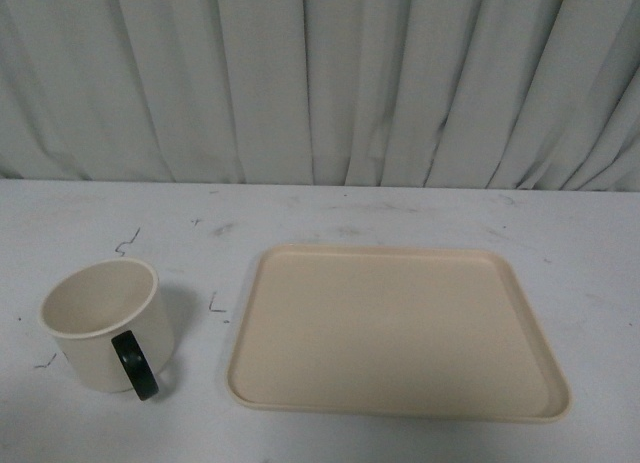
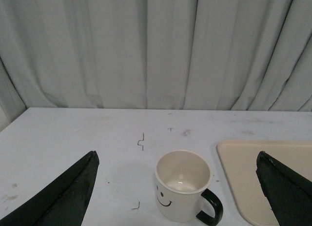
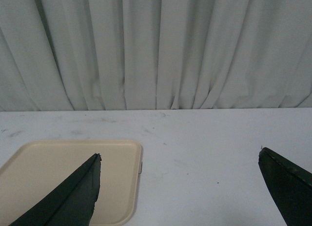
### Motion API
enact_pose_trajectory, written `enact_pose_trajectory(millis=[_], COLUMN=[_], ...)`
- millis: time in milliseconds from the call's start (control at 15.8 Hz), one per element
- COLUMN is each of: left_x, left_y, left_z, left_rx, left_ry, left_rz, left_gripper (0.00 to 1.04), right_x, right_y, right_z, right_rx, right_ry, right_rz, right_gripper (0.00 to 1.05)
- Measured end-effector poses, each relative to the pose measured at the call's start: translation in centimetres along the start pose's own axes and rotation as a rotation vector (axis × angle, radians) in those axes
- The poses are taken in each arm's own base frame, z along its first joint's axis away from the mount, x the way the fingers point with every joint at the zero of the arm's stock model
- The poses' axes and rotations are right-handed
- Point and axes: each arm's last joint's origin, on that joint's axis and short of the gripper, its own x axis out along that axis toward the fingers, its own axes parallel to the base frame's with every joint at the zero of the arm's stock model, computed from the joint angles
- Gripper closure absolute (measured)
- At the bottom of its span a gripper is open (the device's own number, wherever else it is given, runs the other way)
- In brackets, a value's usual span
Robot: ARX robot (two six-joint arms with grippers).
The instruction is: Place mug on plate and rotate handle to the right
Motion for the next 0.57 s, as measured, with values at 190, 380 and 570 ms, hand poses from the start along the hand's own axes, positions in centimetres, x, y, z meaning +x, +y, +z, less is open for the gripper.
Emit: enact_pose_trajectory(millis=[190, 380, 570], left_x=[0.0, 0.0, 0.0], left_y=[0.0, 0.0, 0.0], left_z=[0.0, 0.0, 0.0], left_rx=[0.0, 0.0, 0.0], left_ry=[0.0, 0.0, 0.0], left_rz=[0.0, 0.0, 0.0], left_gripper=[0.07, 0.07, 0.07], right_x=[0.0, 0.0, 0.0], right_y=[0.0, 0.0, 0.0], right_z=[0.0, 0.0, 0.0], right_rx=[0.0, 0.0, 0.0], right_ry=[0.0, 0.0, 0.0], right_rz=[0.0, 0.0, 0.0], right_gripper=[0.06, 0.06, 0.06])
